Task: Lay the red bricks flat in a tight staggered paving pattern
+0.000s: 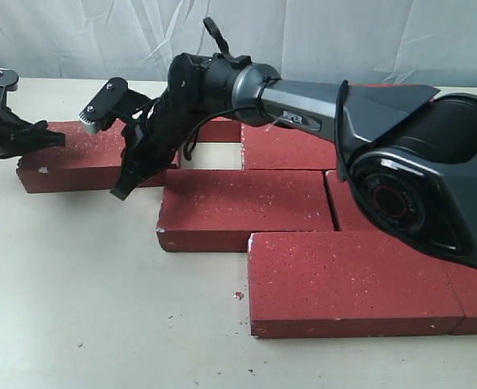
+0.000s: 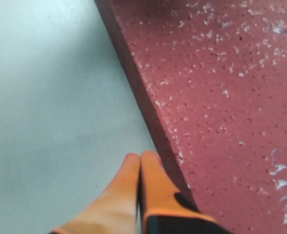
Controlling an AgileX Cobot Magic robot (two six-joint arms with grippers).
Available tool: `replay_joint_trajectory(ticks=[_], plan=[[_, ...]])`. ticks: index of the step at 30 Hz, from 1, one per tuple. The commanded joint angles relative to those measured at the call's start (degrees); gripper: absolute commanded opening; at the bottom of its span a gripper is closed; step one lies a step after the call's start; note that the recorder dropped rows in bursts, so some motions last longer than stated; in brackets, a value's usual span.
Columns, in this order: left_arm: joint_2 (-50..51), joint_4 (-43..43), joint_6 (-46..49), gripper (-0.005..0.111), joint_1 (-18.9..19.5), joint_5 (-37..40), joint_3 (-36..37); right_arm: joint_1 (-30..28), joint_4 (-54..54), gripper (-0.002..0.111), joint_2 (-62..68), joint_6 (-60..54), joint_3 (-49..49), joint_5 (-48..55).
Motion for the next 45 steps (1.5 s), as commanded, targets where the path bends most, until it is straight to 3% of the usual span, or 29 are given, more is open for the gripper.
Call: replay_joint_trajectory(ticks=[1,4,7,21,45], plan=[[0.19,1.39,-0.34,0.0,-1.0,-1.35,-0.29,-0.15,-6.24,-0.001,-5.01,4.99,-0.11,2.49],[0.19,1.84,-0.19,0.0,-1.0,-1.49,-0.29,-1.47,-20.34,-0.001,-8.21,22.44,-0.11,2.39],[0.19,2.29,0.06,0.0,-0.67,-1.49,-0.29,-3.42,-25.38,-0.001,-7.86,31.28,-0.11,2.77],[0.19,2.29,0.06,0.0,-0.71,-1.73,-0.29,-5.59,-24.74,-0.001,1.79,33.76,-0.11,-11.75],[0.19,5.16,0.15,0.0,-0.71,-2.06,-0.29,-3.65,-23.78,-0.001,-0.6,33.15,-0.11,-2.12]])
